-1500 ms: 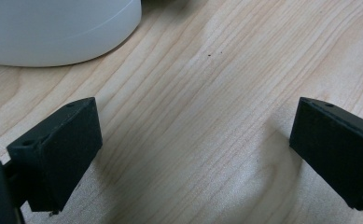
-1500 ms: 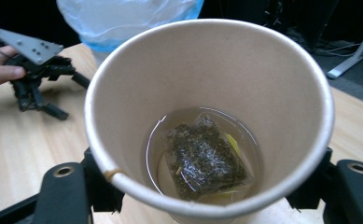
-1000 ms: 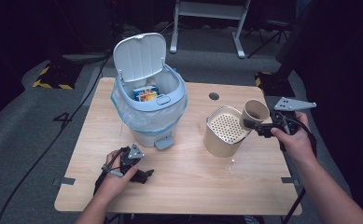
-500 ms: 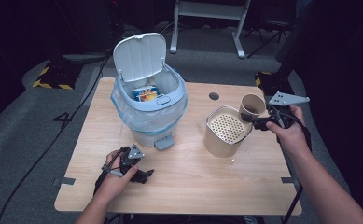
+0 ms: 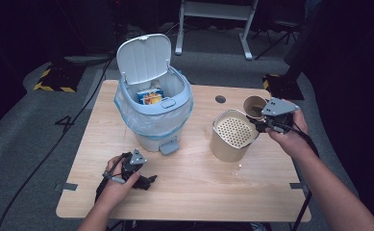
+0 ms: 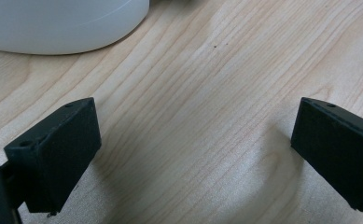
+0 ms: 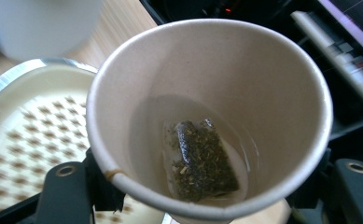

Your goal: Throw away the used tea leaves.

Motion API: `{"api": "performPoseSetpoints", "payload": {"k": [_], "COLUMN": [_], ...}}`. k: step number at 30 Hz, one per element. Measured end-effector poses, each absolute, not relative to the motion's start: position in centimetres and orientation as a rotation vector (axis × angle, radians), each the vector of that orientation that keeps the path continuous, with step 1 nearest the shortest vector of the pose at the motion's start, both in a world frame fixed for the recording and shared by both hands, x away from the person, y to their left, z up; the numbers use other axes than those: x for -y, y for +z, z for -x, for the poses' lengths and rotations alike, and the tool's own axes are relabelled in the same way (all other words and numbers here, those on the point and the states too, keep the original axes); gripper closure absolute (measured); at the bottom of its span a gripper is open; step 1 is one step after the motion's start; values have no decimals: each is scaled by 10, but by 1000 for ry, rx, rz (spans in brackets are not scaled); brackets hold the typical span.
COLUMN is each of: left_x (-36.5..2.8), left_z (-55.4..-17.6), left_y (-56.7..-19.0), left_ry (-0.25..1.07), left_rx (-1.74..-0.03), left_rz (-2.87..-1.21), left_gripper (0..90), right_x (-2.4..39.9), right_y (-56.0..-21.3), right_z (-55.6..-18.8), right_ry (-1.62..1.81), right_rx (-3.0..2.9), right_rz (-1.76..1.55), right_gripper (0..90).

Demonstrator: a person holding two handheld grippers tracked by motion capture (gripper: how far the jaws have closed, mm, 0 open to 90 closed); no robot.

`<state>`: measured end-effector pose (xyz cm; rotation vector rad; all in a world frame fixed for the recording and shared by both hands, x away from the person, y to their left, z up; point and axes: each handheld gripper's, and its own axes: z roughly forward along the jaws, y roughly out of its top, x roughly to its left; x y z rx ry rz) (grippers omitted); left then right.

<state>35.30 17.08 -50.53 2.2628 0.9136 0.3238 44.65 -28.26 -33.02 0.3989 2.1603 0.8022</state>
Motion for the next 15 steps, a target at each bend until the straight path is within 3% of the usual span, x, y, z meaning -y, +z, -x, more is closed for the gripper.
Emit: {"api": "performPoseSetpoints", "payload": {"k": [15], "left_x": [-171], "left_z": [-353], "left_y": [-505], "left_ry": [323], "left_rx": [-913], "left_rz": [-2262], "left_gripper": [17], "right_x": [260], "right_y": [-349], "right_z": [-440], "right_ry": [83], "right_rx": [-1892], "right_rz": [87], "right_gripper": [320]}}
